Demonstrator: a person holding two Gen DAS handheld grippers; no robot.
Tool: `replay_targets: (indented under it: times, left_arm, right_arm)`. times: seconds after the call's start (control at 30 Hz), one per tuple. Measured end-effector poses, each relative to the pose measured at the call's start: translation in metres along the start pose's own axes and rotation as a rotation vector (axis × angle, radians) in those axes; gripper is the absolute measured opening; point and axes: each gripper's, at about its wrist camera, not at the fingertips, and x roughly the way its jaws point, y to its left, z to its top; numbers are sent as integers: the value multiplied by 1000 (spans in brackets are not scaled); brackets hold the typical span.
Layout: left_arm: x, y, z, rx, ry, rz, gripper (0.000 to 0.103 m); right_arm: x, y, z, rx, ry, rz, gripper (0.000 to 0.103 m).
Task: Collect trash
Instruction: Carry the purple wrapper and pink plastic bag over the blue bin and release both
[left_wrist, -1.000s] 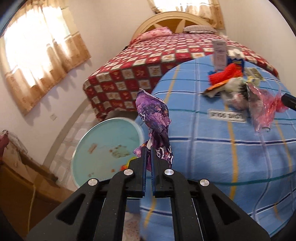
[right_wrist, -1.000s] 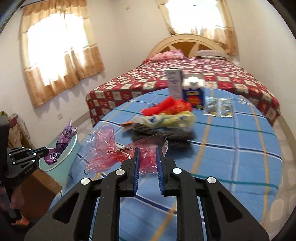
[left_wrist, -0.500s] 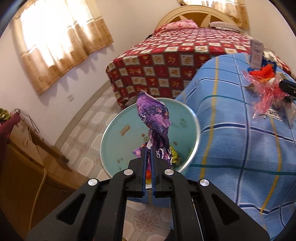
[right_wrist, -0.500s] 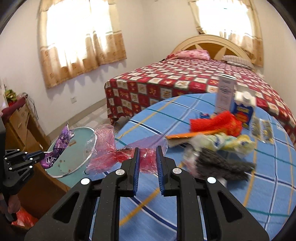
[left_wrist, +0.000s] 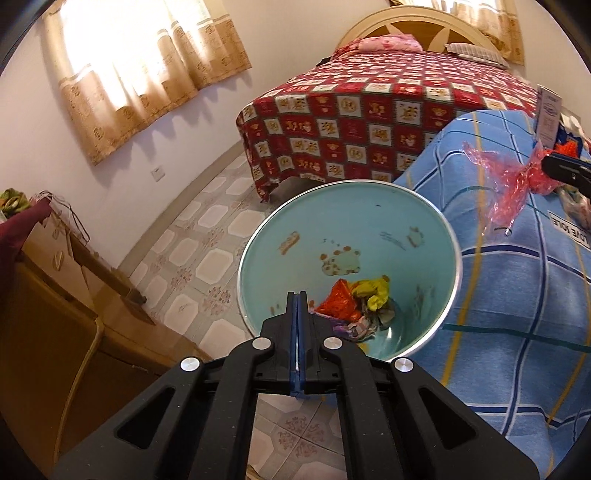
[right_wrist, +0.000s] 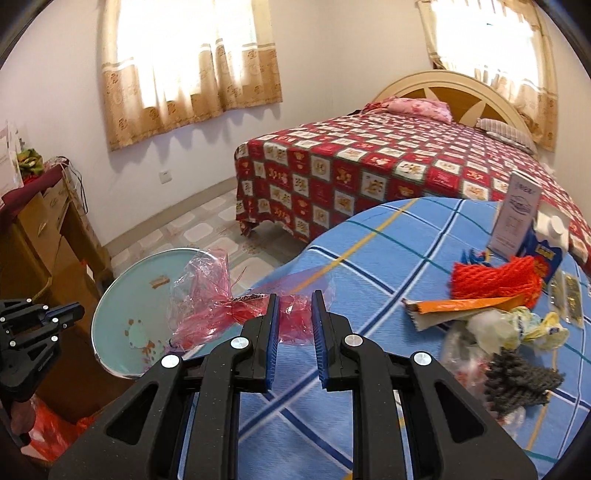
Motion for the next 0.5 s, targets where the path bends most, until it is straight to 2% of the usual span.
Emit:
replay_targets:
  times: [0.23,0.27,0.5]
  left_arm:
    - [-4,11,1,-21,-20,27,0]
    - [-3,13,2,-25,-18,26,4]
    - [1,23,2,-54,-8,27,6]
  right_arm:
    - [12,18,3,-28,18,24,18]
    - [15,21,4,-34,24,29,18]
    - [26,42,6,-69,44,53,18]
